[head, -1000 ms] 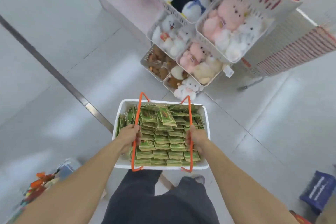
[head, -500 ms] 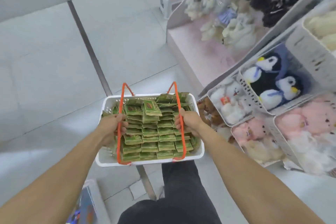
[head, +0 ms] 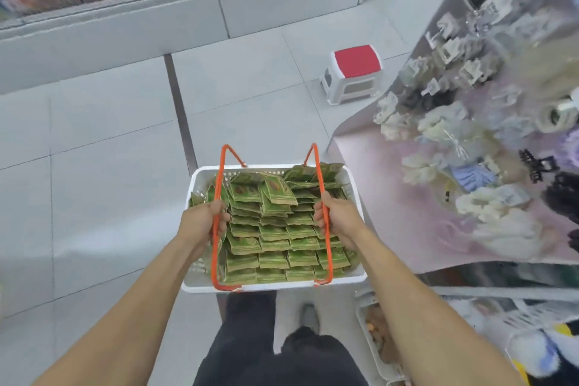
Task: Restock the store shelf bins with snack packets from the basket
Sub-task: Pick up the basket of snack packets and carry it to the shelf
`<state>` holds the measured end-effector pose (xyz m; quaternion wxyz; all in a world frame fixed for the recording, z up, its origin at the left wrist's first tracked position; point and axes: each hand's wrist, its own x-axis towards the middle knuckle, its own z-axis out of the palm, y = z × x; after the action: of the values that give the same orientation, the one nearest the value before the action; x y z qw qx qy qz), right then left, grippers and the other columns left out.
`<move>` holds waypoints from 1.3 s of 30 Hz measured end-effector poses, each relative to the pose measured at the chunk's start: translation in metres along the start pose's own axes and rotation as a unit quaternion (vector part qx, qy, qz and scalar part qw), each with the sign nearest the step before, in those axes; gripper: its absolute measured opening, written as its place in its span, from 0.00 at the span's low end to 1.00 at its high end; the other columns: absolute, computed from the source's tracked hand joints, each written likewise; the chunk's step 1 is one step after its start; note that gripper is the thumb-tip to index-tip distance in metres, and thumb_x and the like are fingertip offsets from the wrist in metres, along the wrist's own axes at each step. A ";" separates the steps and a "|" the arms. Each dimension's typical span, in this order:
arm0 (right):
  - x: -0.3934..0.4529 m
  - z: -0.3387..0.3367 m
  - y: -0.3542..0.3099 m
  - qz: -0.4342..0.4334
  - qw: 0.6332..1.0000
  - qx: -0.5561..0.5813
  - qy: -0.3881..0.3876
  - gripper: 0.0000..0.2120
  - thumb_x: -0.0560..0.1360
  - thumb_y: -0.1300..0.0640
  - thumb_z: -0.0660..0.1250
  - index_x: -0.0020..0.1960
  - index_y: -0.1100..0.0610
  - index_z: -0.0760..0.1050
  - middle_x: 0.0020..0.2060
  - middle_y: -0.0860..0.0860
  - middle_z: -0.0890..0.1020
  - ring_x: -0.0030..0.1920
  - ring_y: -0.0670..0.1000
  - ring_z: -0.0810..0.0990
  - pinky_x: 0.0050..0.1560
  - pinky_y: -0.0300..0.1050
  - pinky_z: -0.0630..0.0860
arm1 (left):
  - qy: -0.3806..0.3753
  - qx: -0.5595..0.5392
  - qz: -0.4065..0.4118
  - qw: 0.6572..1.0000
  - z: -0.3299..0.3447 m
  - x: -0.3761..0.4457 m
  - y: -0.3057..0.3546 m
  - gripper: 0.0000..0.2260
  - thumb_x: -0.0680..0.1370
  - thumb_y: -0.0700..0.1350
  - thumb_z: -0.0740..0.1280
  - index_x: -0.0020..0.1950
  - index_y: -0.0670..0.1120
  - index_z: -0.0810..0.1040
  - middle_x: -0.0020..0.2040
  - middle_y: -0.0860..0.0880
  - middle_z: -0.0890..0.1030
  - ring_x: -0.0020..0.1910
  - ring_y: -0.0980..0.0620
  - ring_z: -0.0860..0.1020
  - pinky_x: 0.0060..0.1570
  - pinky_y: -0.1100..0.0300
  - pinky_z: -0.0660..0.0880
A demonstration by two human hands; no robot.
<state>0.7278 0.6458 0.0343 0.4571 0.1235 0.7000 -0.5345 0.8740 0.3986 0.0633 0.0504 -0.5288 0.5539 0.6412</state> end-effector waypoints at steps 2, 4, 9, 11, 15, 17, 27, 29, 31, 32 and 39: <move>0.041 0.010 -0.047 -0.011 1.000 0.005 0.017 0.19 0.84 0.47 0.57 0.48 0.60 0.77 0.31 0.51 0.77 0.28 0.48 0.73 0.32 0.44 0.72 | -0.013 -0.003 0.014 1.000 0.004 0.049 0.044 0.08 0.83 0.41 0.60 0.52 0.39 0.77 0.33 0.45 0.79 0.27 0.51 0.73 0.28 0.58 0.71; 0.079 0.021 -0.093 -0.013 0.999 0.013 0.033 0.18 0.84 0.47 0.58 0.46 0.59 0.76 0.30 0.50 0.76 0.27 0.47 0.71 0.31 0.43 0.70 | -0.039 0.009 0.016 0.999 0.003 0.095 0.087 0.09 0.83 0.42 0.61 0.52 0.38 0.77 0.35 0.43 0.80 0.28 0.50 0.75 0.31 0.56 0.73; 0.159 0.041 -0.214 -0.021 0.999 0.014 0.044 0.17 0.84 0.48 0.59 0.45 0.59 0.75 0.29 0.51 0.76 0.26 0.48 0.71 0.30 0.45 0.70 | -0.096 0.042 0.021 0.994 0.002 0.193 0.203 0.10 0.83 0.42 0.61 0.53 0.36 0.77 0.40 0.40 0.82 0.34 0.46 0.79 0.39 0.51 0.78; 0.186 0.044 -0.262 -0.024 0.998 0.029 0.050 0.16 0.84 0.49 0.59 0.45 0.59 0.74 0.28 0.51 0.76 0.26 0.48 0.71 0.31 0.45 0.69 | -0.107 0.056 0.028 0.992 0.010 0.226 0.253 0.10 0.83 0.42 0.61 0.55 0.36 0.77 0.42 0.39 0.82 0.36 0.45 0.80 0.40 0.50 0.79; 0.249 0.037 -0.353 -0.024 0.998 0.028 0.050 0.17 0.83 0.48 0.59 0.46 0.59 0.76 0.31 0.52 0.77 0.29 0.49 0.73 0.34 0.47 0.72 | -0.118 0.056 0.033 0.991 0.033 0.289 0.348 0.10 0.84 0.42 0.60 0.55 0.37 0.76 0.43 0.39 0.83 0.35 0.46 0.81 0.40 0.51 0.79; 0.286 0.029 -0.394 -0.021 0.998 0.021 0.050 0.17 0.84 0.47 0.59 0.47 0.59 0.76 0.31 0.51 0.78 0.29 0.50 0.74 0.34 0.47 0.73 | -0.120 0.056 0.032 0.991 0.048 0.324 0.392 0.09 0.83 0.41 0.61 0.55 0.37 0.77 0.43 0.39 0.83 0.35 0.46 0.81 0.41 0.51 0.79; 0.484 -0.036 -0.602 0.024 0.998 -0.027 0.048 0.19 0.84 0.47 0.58 0.46 0.59 0.77 0.32 0.53 0.80 0.33 0.52 0.80 0.33 0.45 0.77 | -0.068 0.081 0.021 0.994 0.167 0.488 0.586 0.09 0.82 0.41 0.63 0.56 0.36 0.76 0.43 0.37 0.84 0.35 0.45 0.82 0.37 0.53 0.79; 0.514 -0.052 -0.640 0.025 0.998 -0.028 0.042 0.18 0.83 0.46 0.59 0.46 0.59 0.77 0.32 0.52 0.81 0.34 0.52 0.80 0.35 0.46 0.77 | -0.058 0.070 0.017 0.996 0.186 0.512 0.620 0.08 0.82 0.41 0.63 0.56 0.37 0.76 0.44 0.37 0.84 0.35 0.45 0.82 0.39 0.51 0.80; 0.542 -0.068 -0.677 0.024 0.999 -0.025 0.038 0.18 0.83 0.45 0.59 0.46 0.59 0.77 0.32 0.52 0.81 0.33 0.52 0.80 0.34 0.46 0.77 | -0.055 0.063 0.017 0.996 0.207 0.535 0.651 0.08 0.82 0.41 0.63 0.55 0.37 0.77 0.43 0.38 0.84 0.35 0.45 0.82 0.39 0.51 0.79; 0.555 -0.076 -0.695 0.023 0.999 -0.026 0.035 0.19 0.83 0.45 0.59 0.46 0.59 0.77 0.32 0.53 0.81 0.33 0.52 0.80 0.34 0.46 0.78 | -0.056 0.061 0.017 0.996 0.218 0.547 0.666 0.08 0.82 0.41 0.63 0.55 0.37 0.77 0.43 0.39 0.85 0.36 0.45 0.82 0.40 0.51 0.79; 0.665 -0.138 -0.804 0.030 0.998 -0.049 0.028 0.19 0.83 0.46 0.59 0.49 0.60 0.78 0.33 0.53 0.81 0.33 0.53 0.79 0.37 0.47 0.79 | -0.070 0.046 0.010 0.996 0.302 0.649 0.757 0.07 0.83 0.41 0.62 0.55 0.39 0.77 0.42 0.39 0.85 0.37 0.44 0.83 0.39 0.52 0.79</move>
<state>-0.2410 0.2351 0.0329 0.4586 0.1370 0.7340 -0.4818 -0.0892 0.0028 0.0323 0.1064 -0.4742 0.5832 0.6509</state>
